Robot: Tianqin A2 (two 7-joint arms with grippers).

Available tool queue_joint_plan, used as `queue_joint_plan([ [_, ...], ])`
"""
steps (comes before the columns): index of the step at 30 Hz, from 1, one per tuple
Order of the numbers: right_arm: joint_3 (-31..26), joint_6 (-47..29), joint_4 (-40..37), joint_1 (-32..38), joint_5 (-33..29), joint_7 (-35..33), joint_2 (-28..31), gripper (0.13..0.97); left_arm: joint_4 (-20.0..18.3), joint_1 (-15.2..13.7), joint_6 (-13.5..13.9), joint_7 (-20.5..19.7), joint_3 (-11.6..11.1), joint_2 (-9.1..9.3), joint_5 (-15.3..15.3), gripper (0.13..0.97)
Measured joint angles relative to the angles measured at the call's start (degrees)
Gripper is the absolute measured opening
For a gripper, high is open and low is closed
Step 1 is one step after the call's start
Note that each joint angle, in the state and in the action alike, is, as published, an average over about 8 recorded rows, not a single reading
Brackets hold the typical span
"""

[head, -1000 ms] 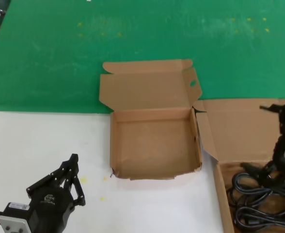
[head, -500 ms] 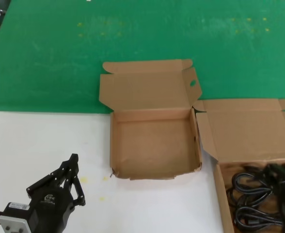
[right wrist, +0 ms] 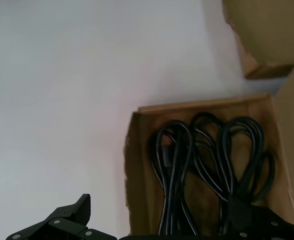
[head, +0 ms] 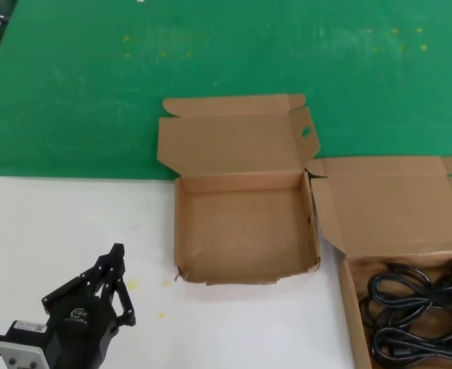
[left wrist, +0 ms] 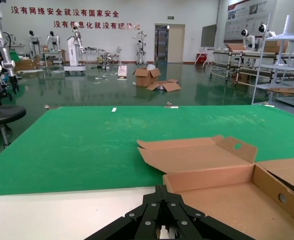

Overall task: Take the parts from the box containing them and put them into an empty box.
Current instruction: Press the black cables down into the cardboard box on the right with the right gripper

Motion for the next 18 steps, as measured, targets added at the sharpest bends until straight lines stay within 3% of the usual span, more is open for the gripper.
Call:
queue_joint_plan([
  [7, 6.4, -2.3, 1.1, -4.0, -8.1, 5.6, -3.3, 0.966, 0.0, 0.0, 0.0, 0.0, 0.0, 0.00, 0.0, 0.133],
  [18, 13.4, -2.4, -1.0, -8.4, -13.4, 3.0, -7.6, 0.966, 0.0, 0.0, 0.0, 0.0, 0.0, 0.00, 0.0, 0.133],
])
